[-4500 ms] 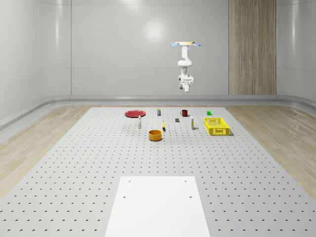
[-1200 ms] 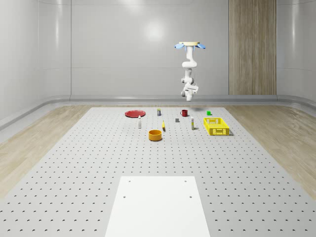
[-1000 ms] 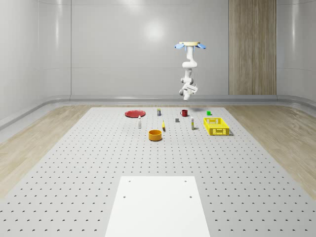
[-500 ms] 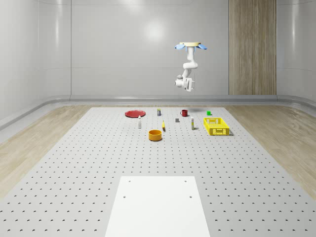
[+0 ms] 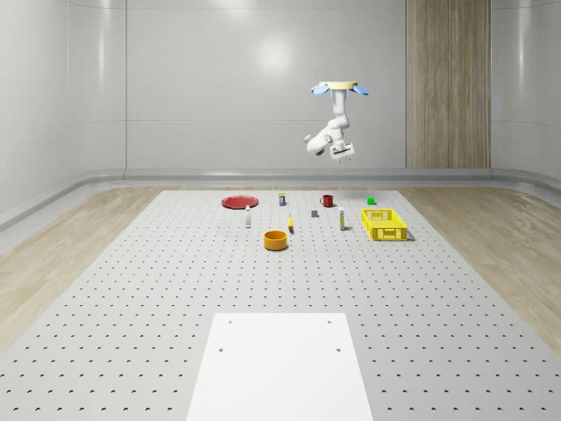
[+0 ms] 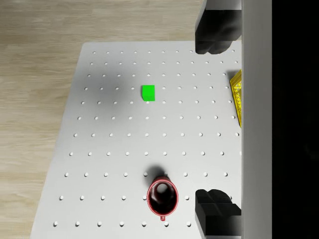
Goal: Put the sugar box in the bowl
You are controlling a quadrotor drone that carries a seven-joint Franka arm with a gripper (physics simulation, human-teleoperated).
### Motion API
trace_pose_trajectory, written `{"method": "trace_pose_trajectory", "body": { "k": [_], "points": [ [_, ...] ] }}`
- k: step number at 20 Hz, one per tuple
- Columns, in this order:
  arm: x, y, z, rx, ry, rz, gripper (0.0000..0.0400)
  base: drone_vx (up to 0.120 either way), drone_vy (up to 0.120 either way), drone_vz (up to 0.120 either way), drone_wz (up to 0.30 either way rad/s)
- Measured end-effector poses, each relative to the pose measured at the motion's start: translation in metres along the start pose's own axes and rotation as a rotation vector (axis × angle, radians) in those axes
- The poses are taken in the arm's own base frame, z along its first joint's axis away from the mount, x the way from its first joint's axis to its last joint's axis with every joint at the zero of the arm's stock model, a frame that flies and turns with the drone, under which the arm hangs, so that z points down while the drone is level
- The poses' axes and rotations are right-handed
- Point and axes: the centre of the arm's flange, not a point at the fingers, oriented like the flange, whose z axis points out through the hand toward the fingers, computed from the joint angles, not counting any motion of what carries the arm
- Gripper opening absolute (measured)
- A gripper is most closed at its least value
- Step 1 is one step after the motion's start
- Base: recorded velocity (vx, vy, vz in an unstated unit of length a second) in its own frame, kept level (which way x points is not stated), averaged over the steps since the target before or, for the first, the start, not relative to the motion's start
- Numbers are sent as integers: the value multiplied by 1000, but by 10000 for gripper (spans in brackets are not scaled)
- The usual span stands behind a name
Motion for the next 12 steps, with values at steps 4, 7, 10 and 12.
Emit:
{"method": "trace_pose_trajectory", "body": {
  "k": [4,7,10,12],
  "points": [
    [-8,-8,0,-83,87,-3,400,120,-30,-120,0],
    [-12,-12,1,-115,121,-4,400,120,-120,-120,0],
    [-14,-13,1,-134,142,-5,400,120,-27,-120,0],
    [-15,-14,1,-142,150,-5,400,120,-40,-120,0]
  ]
}}
